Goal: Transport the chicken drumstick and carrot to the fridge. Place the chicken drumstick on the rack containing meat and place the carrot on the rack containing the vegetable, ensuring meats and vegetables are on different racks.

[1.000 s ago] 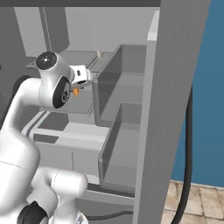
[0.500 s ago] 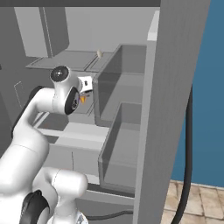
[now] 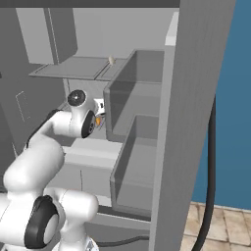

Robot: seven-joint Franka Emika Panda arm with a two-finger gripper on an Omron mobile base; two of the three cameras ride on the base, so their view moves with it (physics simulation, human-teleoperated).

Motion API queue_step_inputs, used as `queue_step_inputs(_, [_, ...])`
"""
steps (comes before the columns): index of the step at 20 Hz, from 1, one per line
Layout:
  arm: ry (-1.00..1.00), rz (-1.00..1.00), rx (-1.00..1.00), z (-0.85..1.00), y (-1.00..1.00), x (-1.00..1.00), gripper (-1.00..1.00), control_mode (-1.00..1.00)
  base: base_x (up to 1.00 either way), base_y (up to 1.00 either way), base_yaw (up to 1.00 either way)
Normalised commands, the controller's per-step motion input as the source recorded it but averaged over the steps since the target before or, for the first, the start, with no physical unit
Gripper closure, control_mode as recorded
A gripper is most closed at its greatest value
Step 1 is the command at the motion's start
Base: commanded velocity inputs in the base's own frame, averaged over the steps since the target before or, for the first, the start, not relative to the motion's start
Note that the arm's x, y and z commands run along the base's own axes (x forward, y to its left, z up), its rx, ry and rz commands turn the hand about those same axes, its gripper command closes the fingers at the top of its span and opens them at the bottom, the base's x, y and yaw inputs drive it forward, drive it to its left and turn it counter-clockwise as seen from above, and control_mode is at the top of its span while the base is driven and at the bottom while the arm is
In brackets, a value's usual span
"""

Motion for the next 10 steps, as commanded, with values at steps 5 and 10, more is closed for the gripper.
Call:
queue_step_inputs(5, [0.08, -0.01, 0.0, -0.44, 0.07, 0.61, 1.0, -1.0, 0.0, 0.0, 0.0])
queue_step_inputs(10, [0.04, 0.0, 0.0, -0.17, 0.0, 0.44, 1.0, -1.0, 0.0, 0.0, 0.0])
